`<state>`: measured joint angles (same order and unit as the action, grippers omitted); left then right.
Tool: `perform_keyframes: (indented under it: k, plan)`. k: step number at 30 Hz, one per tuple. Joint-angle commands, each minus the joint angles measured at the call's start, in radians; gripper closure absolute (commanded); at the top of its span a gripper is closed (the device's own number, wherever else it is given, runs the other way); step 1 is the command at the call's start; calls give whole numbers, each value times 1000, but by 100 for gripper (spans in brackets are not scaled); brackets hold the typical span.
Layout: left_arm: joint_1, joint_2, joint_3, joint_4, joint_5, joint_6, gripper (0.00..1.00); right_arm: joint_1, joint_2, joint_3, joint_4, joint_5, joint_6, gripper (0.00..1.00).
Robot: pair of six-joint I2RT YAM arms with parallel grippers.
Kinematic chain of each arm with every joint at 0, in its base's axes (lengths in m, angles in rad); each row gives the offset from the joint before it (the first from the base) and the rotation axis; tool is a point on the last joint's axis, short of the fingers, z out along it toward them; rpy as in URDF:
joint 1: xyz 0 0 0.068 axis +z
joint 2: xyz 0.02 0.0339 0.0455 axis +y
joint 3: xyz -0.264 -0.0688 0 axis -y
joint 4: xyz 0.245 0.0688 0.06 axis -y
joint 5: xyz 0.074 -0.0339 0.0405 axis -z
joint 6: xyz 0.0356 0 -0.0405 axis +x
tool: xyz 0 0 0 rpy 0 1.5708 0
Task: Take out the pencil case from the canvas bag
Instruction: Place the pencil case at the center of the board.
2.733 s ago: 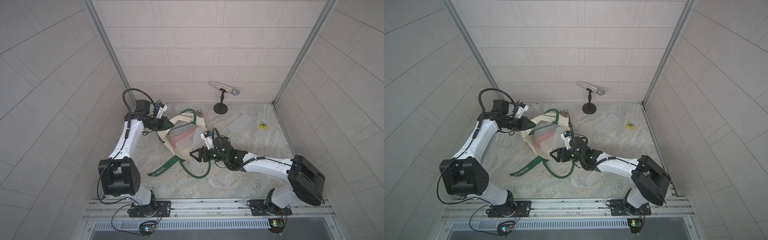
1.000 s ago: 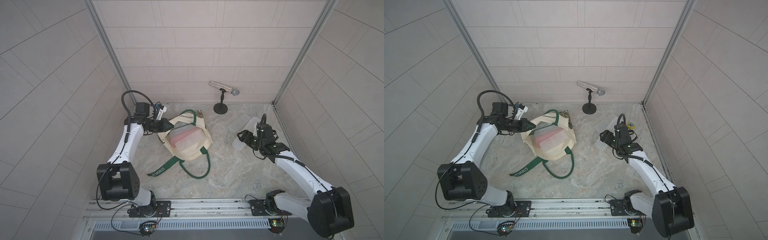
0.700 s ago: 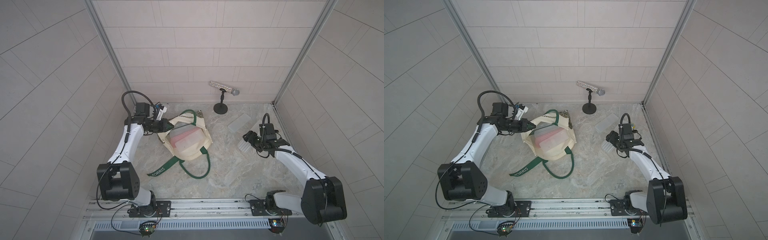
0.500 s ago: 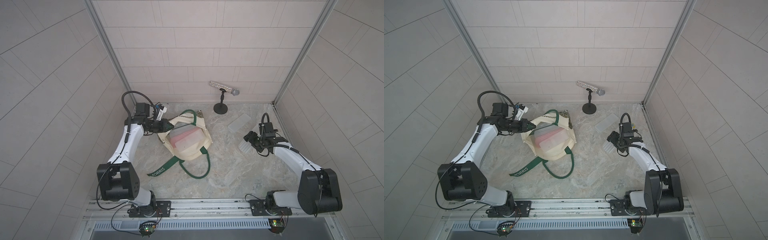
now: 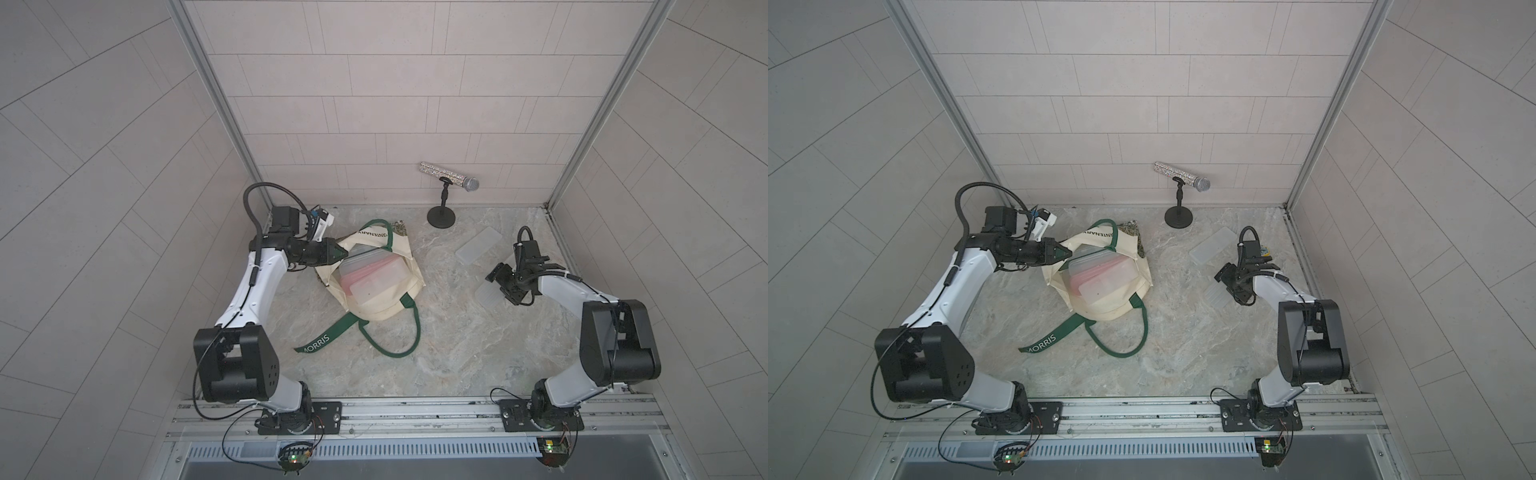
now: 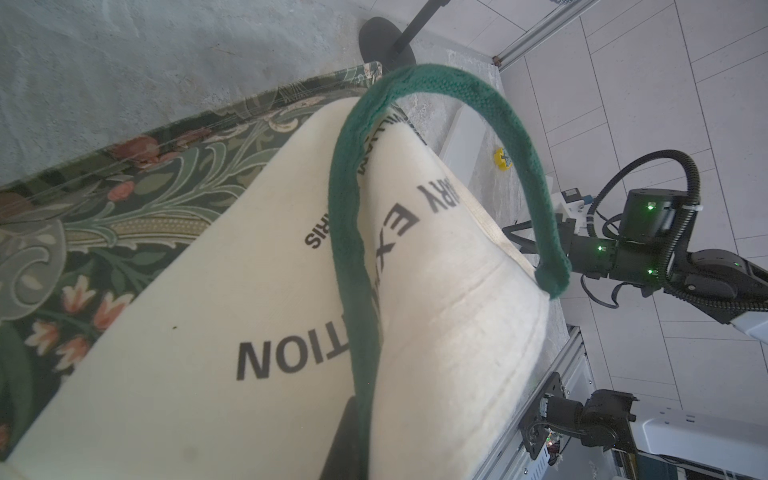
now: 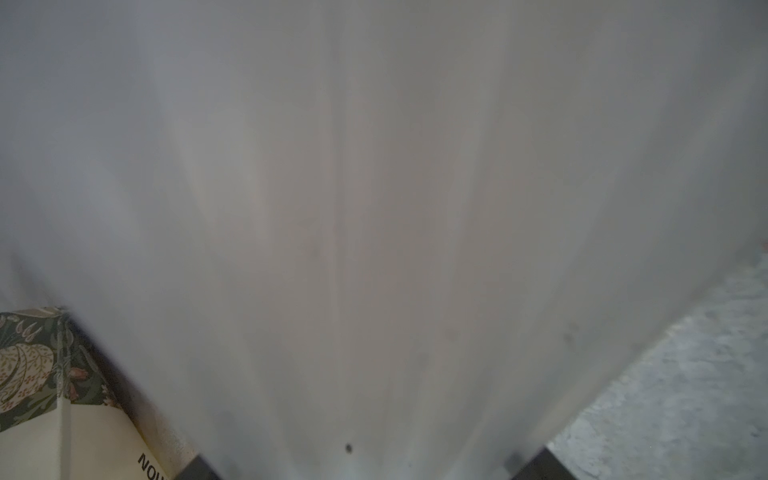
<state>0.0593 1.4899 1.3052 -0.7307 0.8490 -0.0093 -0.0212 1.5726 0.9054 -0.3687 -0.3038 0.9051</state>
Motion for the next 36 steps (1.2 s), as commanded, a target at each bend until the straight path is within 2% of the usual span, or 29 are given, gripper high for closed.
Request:
perform_keyframes:
  k: [1,14,19,23,30,36]
  plan:
    - [1,-27,-12,8,21,-3,100,-6,27,16,-2,-11,41,33]
    - [1,-20,-15,13,16,-5,100,-8,157,84,40,2,103,26]
    - [1,-5,-13,17,17,-11,100,-8,204,132,51,-11,116,13]
    - [2,3,-9,15,20,-14,100,-8,204,129,56,16,134,7]
    - [1,-3,-16,22,15,-12,100,-8,184,100,78,20,138,4]
    - [1,-4,-14,24,11,-11,100,-5,96,13,128,7,147,1]
